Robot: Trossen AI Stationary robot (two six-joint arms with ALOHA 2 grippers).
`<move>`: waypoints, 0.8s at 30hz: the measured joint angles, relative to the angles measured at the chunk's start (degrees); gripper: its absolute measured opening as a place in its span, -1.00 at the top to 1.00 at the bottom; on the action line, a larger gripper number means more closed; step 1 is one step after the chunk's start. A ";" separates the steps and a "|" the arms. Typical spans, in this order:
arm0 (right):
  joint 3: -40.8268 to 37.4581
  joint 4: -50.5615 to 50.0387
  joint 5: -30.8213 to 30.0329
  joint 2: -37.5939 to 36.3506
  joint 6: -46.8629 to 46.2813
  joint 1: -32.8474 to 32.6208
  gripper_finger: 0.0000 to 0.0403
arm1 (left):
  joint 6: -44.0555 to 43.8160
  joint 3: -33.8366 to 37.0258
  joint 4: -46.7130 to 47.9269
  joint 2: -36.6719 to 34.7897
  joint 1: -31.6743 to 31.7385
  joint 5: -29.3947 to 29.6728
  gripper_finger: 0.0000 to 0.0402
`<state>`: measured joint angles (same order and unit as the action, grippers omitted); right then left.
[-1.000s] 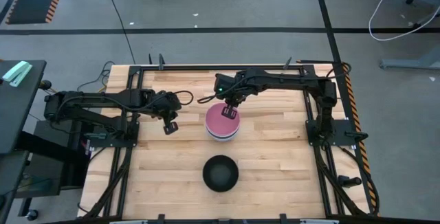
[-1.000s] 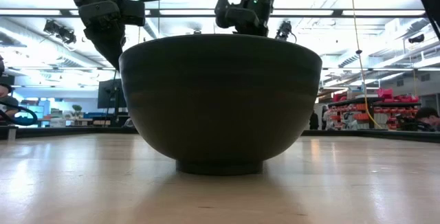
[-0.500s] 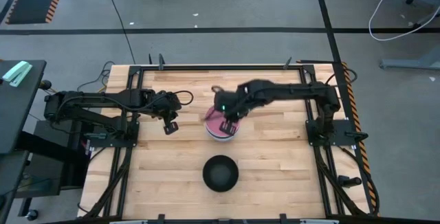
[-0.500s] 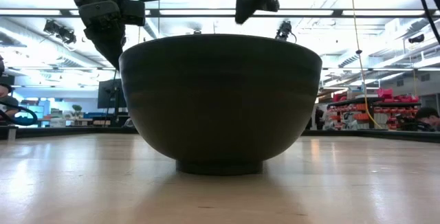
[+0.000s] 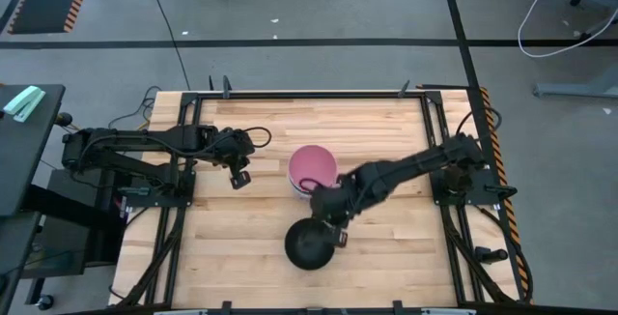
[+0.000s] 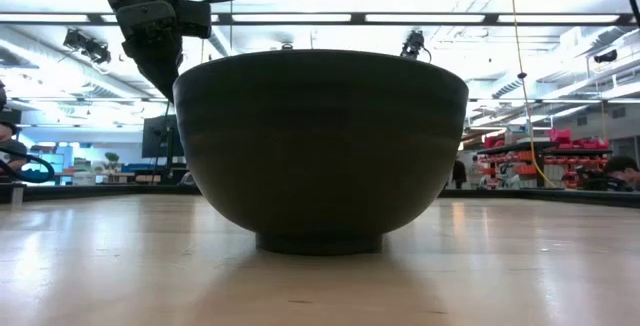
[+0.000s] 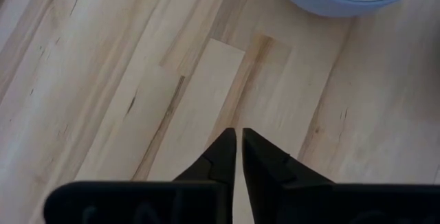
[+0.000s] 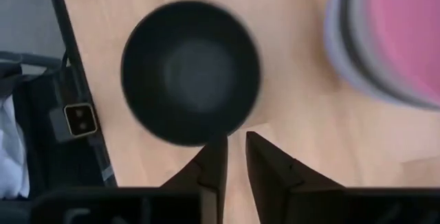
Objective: Nest bowls inside each other
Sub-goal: Stack the black bowl on top of the pink bowl
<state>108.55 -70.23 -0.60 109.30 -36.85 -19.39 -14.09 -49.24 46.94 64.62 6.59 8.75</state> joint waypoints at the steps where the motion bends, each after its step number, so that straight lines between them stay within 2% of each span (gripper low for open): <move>1: -0.83 0.62 0.01 0.00 -0.70 -0.68 0.66 | 0.00 -0.01 0.00 0.00 -0.02 0.00 0.82; 9: -8.52 7.03 3.03 0.03 -3.36 -2.40 0.51 | -0.57 -0.01 0.02 0.00 0.00 0.00 0.87; 17: -15.43 13.24 3.89 0.07 -1.38 -0.54 0.51 | -0.70 0.01 0.02 0.00 0.00 0.00 0.85; 24: -18.04 16.06 4.63 0.07 -0.59 0.24 0.51 | -0.72 -0.01 0.00 0.00 0.00 0.00 0.83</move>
<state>90.51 -54.17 4.03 109.36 -37.45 -19.15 -14.81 -49.25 46.94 64.62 6.59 8.75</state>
